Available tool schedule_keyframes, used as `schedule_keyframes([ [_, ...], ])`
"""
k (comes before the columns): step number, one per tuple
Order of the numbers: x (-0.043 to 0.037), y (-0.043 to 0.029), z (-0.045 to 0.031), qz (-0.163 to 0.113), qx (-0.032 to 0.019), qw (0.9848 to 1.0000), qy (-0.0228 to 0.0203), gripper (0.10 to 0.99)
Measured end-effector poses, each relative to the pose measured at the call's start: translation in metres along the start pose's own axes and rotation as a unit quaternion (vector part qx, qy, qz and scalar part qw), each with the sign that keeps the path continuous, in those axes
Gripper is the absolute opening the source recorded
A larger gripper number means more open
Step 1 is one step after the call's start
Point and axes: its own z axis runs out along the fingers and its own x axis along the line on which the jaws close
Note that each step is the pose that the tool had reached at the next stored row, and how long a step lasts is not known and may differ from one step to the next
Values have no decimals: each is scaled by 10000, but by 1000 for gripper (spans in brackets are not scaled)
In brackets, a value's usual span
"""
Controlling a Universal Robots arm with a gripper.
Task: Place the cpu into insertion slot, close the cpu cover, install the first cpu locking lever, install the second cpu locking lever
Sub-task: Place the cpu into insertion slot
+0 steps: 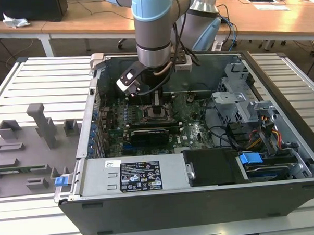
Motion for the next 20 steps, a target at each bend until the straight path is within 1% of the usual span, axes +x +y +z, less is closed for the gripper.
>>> schedule_keyframes([
  [6,-1,-2,18,0,1,10000,-1,106],
  [11,0,-1,12,0,-1,10000,-5,106],
  [16,3,8,-100,-1,0,10000,-16,106],
  [17,4,11,-132,-2,-1,10000,-21,106],
  [18,6,16,-193,-3,-2,10000,-32,106],
  [19,7,19,-233,-4,-2,10000,-40,106],
  [20,8,21,-261,-4,-2,10000,-45,106],
])
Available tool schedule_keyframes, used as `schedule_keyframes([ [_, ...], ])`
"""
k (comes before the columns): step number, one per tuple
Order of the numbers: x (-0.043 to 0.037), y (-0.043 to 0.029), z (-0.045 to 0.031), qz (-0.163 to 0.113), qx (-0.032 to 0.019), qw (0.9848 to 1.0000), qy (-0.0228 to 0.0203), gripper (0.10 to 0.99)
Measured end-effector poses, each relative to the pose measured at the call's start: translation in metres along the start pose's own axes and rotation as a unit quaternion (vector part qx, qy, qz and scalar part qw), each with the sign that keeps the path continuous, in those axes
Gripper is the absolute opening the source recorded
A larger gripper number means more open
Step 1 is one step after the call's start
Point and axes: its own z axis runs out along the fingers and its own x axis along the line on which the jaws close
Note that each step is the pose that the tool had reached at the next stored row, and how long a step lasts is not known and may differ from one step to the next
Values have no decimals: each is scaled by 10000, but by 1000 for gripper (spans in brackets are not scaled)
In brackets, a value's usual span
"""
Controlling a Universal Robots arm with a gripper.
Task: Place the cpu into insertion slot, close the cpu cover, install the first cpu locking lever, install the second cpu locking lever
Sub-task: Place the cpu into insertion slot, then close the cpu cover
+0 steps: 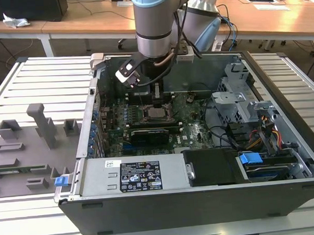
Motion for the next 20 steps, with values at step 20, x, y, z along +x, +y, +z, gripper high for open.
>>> schedule_keyframes([
  [20,12,30,-365,-6,-4,10000,-64,106],
])
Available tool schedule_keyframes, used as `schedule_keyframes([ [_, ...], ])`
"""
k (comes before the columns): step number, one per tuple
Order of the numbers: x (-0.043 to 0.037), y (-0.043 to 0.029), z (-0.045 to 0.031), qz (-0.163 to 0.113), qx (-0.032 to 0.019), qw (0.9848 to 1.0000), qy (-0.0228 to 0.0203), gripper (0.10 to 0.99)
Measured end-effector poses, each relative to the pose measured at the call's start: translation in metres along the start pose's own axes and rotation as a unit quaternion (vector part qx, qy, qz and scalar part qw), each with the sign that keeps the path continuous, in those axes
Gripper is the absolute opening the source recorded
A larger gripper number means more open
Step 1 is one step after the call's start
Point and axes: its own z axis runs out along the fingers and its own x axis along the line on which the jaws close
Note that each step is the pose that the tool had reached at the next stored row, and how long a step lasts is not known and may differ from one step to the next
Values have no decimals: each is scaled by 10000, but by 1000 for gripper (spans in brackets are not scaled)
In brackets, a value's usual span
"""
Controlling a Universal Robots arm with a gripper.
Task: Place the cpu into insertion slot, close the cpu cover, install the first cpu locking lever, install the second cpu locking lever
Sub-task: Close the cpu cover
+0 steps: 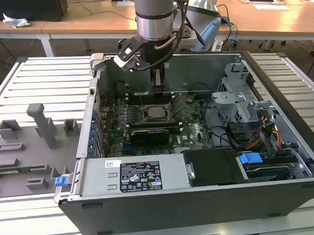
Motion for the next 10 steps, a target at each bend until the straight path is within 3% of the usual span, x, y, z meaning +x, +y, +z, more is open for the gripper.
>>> schedule_keyframes([
  [6,1,15,-3,1,1,10000,-3,106],
  [10,9,137,9,1,2,10000,-1,106],
])
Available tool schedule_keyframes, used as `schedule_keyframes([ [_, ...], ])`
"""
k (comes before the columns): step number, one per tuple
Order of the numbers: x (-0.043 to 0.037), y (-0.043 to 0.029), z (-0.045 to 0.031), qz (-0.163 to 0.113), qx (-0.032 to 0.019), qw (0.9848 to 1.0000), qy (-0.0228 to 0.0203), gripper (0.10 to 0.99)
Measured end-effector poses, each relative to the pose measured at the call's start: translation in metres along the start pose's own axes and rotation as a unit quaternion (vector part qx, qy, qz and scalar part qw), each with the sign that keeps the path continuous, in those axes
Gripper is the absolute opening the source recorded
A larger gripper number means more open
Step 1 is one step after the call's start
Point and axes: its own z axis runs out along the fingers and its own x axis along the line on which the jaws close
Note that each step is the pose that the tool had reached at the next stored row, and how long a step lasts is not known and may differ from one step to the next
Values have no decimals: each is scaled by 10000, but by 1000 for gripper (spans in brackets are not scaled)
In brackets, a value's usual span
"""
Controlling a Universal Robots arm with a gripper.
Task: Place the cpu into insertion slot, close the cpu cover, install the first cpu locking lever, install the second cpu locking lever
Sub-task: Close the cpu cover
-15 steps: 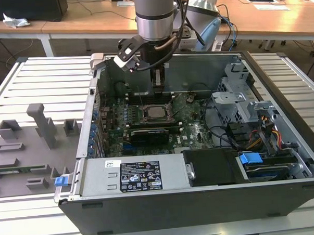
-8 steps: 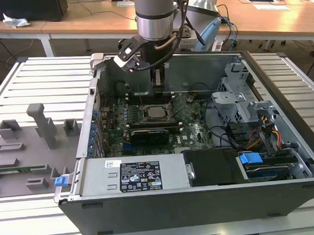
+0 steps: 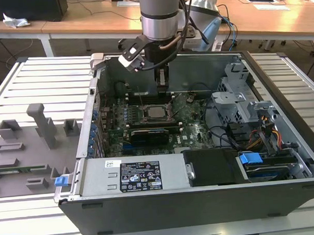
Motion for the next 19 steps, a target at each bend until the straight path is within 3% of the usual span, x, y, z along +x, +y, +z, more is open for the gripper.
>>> schedule_keyframes([
  [2,6,102,8,0,5,10000,0,106],
  [4,18,297,24,0,18,10000,-1,106],
  [6,23,369,30,-1,22,10000,-2,106],
  [8,32,506,41,0,31,10000,-3,106],
  [11,40,639,54,-1,40,10000,-3,106],
  [19,47,748,101,25,46,10000,-6,106],
])
